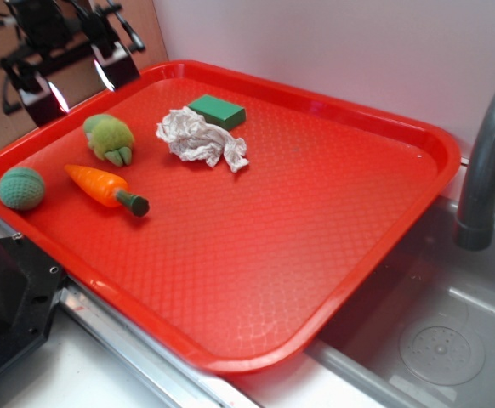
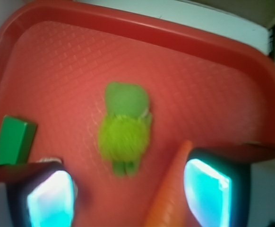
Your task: Grab the green animal.
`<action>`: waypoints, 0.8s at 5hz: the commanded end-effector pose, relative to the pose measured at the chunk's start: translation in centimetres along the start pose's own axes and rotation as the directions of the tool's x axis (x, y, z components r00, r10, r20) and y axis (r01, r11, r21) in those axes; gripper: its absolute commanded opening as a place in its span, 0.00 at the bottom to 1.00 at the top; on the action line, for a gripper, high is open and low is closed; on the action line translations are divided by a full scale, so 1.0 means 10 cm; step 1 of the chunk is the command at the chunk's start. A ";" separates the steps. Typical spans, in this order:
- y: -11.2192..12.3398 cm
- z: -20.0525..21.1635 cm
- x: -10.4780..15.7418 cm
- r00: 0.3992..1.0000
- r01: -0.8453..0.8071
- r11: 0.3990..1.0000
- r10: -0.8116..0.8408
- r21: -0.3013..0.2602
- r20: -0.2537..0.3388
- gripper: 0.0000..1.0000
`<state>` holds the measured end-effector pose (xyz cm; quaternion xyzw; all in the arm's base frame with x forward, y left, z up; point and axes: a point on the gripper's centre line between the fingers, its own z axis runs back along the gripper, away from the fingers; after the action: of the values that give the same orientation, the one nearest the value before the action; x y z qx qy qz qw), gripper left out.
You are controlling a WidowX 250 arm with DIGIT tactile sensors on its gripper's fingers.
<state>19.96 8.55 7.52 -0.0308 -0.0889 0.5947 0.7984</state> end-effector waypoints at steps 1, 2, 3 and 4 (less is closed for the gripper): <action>-0.02 -0.31 0.10 0.998 -0.003 1.000 0.001 0.023 0.067 1.00; 0.04 -0.44 0.15 0.996 -0.015 0.997 0.008 0.078 0.093 1.00; 0.04 -0.49 0.16 0.995 -0.018 0.996 0.009 0.091 0.095 1.00; -0.02 -0.50 0.18 0.995 -0.025 0.997 0.018 0.072 0.098 0.00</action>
<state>21.30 9.85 1.78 0.0322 -0.0840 0.6065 0.7900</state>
